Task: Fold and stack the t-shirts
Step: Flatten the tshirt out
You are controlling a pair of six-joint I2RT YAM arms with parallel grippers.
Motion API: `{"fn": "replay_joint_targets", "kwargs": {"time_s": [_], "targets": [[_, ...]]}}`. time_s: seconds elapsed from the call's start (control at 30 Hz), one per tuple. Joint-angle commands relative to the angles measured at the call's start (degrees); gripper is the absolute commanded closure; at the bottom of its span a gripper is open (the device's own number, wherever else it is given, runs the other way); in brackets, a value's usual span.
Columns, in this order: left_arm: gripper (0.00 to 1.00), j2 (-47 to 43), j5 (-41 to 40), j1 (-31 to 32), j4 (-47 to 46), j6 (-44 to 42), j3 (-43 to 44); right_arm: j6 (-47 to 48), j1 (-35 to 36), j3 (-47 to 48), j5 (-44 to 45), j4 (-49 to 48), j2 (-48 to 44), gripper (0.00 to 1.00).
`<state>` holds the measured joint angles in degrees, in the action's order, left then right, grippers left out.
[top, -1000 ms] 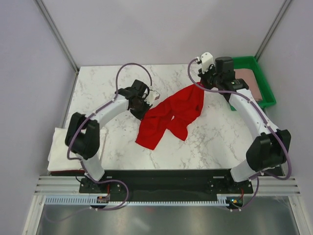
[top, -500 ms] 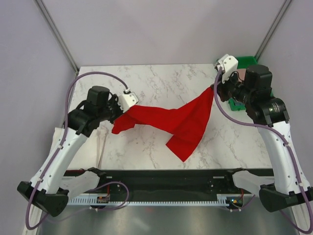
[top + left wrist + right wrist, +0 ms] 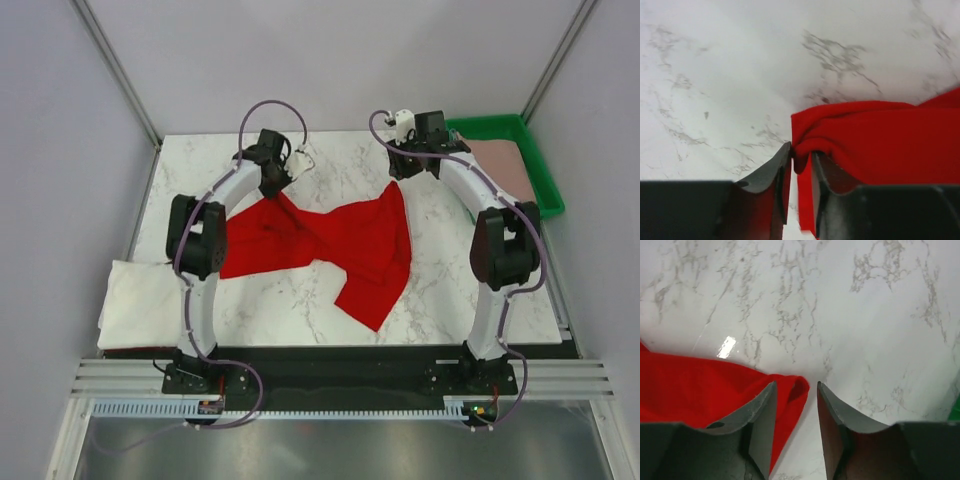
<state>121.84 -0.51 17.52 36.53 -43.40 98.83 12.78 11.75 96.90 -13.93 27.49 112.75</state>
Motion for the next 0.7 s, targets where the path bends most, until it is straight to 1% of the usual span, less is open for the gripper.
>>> {"fn": "replay_joint_targets", "kwargs": {"time_s": [0.0, 0.03, 0.07, 0.1, 0.13, 0.17, 0.2, 0.23, 0.27, 0.3, 0.33, 0.37, 0.43, 0.5, 0.53, 0.57, 0.67], "targets": [[0.69, 1.38, -4.76, -2.22, 4.50, 10.15, 14.62, -0.66, -1.20, 7.95, 3.82, -4.81, -0.24, 0.52], [0.57, -0.45, -4.85, -2.40, 5.12, 11.13, 14.12, 1.88, -1.29, 5.95, 3.83, -4.72, -2.86, 0.43], [0.52, -1.86, -4.93, -2.40, 5.04, 12.27, 12.90, 3.03, -1.20, 4.02, 3.30, -4.46, -4.71, 0.42], [0.50, -4.05, -4.41, -2.66, 5.04, 12.98, 8.79, 4.26, -1.29, 1.56, 2.52, -3.67, -6.91, 0.42], [0.46, -6.07, -3.63, -2.66, 5.04, 14.38, 6.32, 6.28, -1.29, -1.16, 0.59, -2.71, -11.37, 0.42], [0.42, -10.18, -2.05, -2.75, 4.78, 15.00, 3.51, 10.30, -1.20, -7.37, -1.60, -1.39, -13.67, 0.41], [0.40, -11.96, -1.43, -2.75, 4.77, 16.23, -1.65, 12.60, -1.20, -10.56, -6.06, 1.49, -15.78, 0.42], [0.39, -13.37, -0.55, -2.75, 4.69, 16.85, -4.14, 14.63, -1.20, -13.64, -8.28, 3.43, -19.46, 0.43], [0.39, -16.17, 0.24, -2.67, 4.60, 17.38, -6.43, 18.74, -0.94, -18.37, -9.96, 5.54, -20.80, 0.44], [0.39, -17.15, 2.51, -2.66, 4.77, 17.99, -10.72, 20.00, -0.42, -20.68, -11.28, 8.52, -23.08, 0.44], [0.40, -18.29, 3.41, -2.75, 4.69, 18.34, -12.67, 21.49, 0.81, -24.53, -11.29, 9.51, -23.97, 0.47], [0.40, -19.44, 5.07, -2.75, 4.60, 18.78, -15.83, 24.20, 1.52, -26.31, -11.03, 10.04, -24.76, 0.49], [0.43, -19.97, 6.31, -2.67, 4.69, 19.66, -17.96, 27.63, 4.49, -31.04, -9.46, 10.31, -27.05, 0.53], [0.46, -19.98, 7.54, -2.67, 4.51, 20.19, -19.63, 32.28, 6.70, -33.78, -7.87, 9.26, -28.28, 0.56], [0.48, -19.89, 7.89, -2.75, 4.51, 20.45, -19.90, 33.44, 8.28, -35.80, -6.99, 8.64, -28.37, 0.60], [0.50, -19.63, 8.07, -2.75, 4.60, 20.63, -19.99, 34.59, 8.90, -36.51, -6.81, 7.51, -28.29, 0.62], [0.52, -19.27, 8.16, -2.75, 4.69, 21.95, -19.81, 38.89, 10.92, -38.54, -4.70, 5.48, -26.19, 0.63]]}}
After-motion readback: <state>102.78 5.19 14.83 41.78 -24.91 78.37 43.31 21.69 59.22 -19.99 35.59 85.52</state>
